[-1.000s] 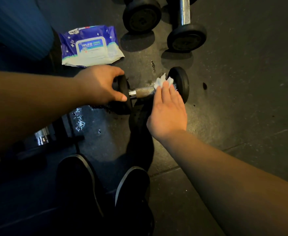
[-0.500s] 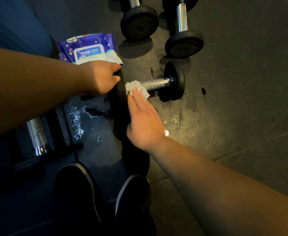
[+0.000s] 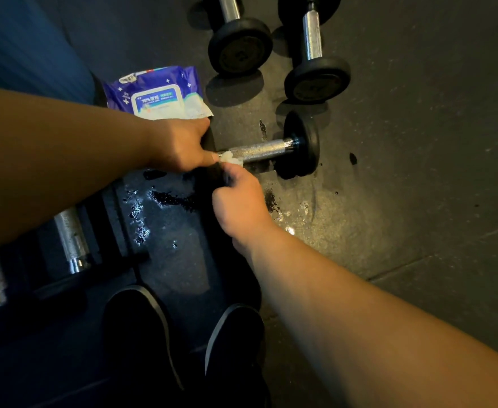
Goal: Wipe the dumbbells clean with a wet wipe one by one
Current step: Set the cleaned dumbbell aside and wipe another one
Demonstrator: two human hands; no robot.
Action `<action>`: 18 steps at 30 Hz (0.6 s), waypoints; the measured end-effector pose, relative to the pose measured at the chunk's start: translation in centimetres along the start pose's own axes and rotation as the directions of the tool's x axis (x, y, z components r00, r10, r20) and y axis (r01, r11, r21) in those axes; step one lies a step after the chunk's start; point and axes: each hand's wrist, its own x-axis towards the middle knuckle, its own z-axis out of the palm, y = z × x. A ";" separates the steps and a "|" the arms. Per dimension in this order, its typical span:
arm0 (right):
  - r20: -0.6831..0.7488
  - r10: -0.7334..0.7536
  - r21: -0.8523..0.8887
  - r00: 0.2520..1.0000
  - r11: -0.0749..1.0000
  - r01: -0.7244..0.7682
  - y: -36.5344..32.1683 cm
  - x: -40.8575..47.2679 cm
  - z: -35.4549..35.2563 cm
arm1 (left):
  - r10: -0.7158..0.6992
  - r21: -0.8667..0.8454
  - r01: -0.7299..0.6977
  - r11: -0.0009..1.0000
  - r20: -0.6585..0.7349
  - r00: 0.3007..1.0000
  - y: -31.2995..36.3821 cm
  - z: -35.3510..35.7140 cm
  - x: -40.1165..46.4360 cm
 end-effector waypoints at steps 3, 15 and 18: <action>0.042 0.107 0.144 0.993 0.983 -0.112 -1.5 -0.3 -0.6 | 0.035 -0.001 -0.035 0.999 0.020 0.999 0.2 0.3 -0.3; 0.147 0.251 0.404 0.957 0.868 -0.290 -2.8 -1.1 -2.2 | 0.006 0.095 -0.009 0.995 0.029 1.000 0.5 0.1 0.0; 0.147 0.192 0.413 0.970 0.880 -0.237 -3.0 -1.7 -2.5 | -0.003 0.101 0.002 0.995 0.014 1.000 0.4 0.1 0.1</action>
